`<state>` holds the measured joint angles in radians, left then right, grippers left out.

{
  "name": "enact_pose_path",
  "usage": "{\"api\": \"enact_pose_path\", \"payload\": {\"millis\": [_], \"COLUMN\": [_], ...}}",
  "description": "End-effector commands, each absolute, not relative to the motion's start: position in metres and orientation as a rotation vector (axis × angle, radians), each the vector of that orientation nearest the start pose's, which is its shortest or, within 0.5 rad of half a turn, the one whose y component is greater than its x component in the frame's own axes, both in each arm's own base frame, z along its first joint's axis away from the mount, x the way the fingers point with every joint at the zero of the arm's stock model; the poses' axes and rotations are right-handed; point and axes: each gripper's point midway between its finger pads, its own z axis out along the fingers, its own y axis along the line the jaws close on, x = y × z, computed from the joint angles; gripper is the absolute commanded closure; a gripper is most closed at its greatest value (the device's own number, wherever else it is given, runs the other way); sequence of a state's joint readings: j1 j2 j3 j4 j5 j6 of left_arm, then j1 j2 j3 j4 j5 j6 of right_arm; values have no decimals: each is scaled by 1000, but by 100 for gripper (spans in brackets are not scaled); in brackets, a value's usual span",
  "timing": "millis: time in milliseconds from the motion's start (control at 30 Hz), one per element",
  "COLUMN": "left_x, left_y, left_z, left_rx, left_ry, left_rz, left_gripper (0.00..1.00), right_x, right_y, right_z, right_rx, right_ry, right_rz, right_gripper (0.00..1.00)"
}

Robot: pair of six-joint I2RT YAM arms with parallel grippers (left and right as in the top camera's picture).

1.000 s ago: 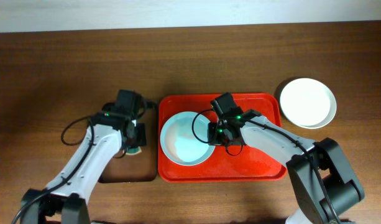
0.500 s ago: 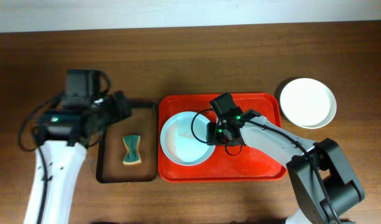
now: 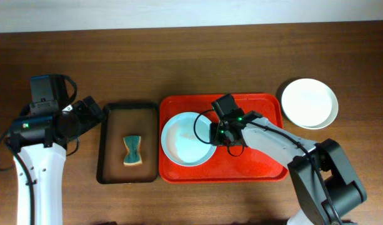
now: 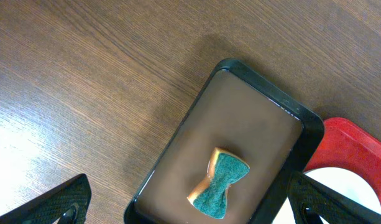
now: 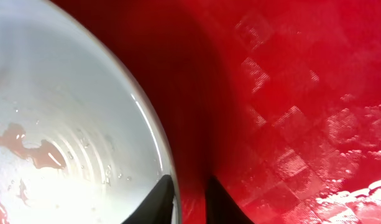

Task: Clean dirty plates on tray and stack at the side
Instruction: 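Lift the last plate with the right gripper and swing it left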

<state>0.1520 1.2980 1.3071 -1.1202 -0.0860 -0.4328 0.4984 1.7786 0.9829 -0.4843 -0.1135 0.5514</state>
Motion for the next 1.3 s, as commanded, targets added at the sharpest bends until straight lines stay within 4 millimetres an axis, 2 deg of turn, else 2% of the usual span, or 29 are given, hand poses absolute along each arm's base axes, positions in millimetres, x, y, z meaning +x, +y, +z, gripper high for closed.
{"api": "enact_pose_path", "payload": {"millis": [0,100,700,767,867,900,967,1000,1033,1100,1233,1267], "left_x": [296,296,296,296,296,296,296,296,296,296,296,296], "left_y": [61,61,61,61,61,61,61,61,61,61,61,61], "left_z": [211,211,211,211,211,211,211,211,211,211,211,211], "left_rx": [-814,-814,-814,-814,-814,-814,-814,-814,-814,-814,-814,-814], "left_ry": [2548,2548,2548,2548,2548,2548,2548,2548,2548,2548,2548,2548], "left_rz": [23,23,23,23,23,23,23,23,23,23,23,23], "left_gripper": [1,1,1,1,1,1,1,1,1,1,1,1], "right_x": [300,300,298,301,319,329,341,353,362,374,381,378], "right_y": [183,183,182,183,179,184,189,197,203,214,252,272], "right_z": [-4,-4,-6,-2,52,79,114,141,155,169,158,153], "right_rx": [58,58,60,62,27,27,27,17,29,42,-39,-92], "right_ry": [2944,2944,2948,2938,2890,2852,2820,2769,2725,2644,2546,2500], "right_rz": [315,314,306,324,334,358,376,406,425,426,296,237], "right_gripper": [87,96,96,96,96,96,96,96,96,96,96,96]}}
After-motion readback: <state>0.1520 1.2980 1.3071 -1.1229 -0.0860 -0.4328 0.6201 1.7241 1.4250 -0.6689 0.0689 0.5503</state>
